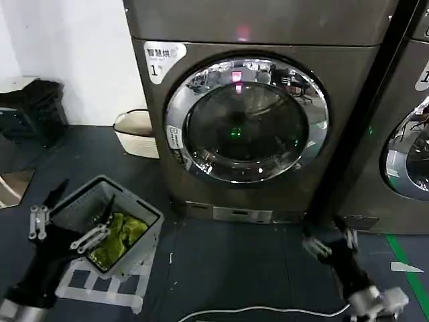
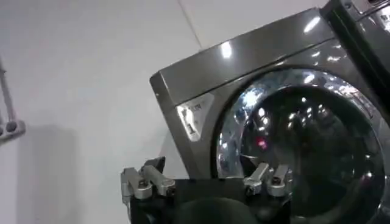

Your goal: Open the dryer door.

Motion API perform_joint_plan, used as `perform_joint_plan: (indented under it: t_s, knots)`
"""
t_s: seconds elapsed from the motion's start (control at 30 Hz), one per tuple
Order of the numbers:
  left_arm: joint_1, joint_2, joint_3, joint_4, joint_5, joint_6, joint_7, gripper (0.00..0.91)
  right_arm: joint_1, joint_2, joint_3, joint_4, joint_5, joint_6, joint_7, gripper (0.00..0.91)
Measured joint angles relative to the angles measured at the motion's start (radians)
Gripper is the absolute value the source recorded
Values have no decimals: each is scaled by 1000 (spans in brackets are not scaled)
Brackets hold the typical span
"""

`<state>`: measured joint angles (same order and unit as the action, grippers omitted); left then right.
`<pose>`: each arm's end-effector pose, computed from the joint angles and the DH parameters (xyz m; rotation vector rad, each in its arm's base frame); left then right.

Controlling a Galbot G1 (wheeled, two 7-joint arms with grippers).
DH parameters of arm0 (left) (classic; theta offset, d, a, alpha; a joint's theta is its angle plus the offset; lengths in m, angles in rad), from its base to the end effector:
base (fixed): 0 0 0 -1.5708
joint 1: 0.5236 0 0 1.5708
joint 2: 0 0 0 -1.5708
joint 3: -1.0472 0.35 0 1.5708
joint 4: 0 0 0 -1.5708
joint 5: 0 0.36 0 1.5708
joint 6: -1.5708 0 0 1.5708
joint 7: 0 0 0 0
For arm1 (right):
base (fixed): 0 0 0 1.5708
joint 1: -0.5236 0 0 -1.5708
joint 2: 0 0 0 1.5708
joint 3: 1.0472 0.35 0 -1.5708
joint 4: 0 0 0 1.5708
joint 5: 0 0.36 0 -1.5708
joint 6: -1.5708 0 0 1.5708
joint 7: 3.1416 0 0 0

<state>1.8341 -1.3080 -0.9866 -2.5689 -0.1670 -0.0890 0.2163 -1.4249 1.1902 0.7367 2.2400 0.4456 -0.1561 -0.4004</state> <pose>0.1068 0.0965 -0.1400 0.2293 2.7591 0.5604 0.2213 -0.1025 -0.1905 -0.7086 2.8999 -0.0474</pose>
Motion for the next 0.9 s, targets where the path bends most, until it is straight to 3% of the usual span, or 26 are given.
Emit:
perform_joint_plan:
  t_s: [0.2,0.37,0.6,0.9]
  knots:
    - [9,-11,23,0,33,-23,7,907,158,-168,-138,-113,33,17,-18,907]
    - [11,-27,44,0,51,-23,15,907,325,-228,-283,-213,80,21,-28,907]
    - [15,-42,60,0,57,-43,16,907,560,-211,-469,-374,153,28,-48,907]
    - [22,-56,84,0,64,-41,14,907,810,-136,-665,-563,153,19,-46,907]
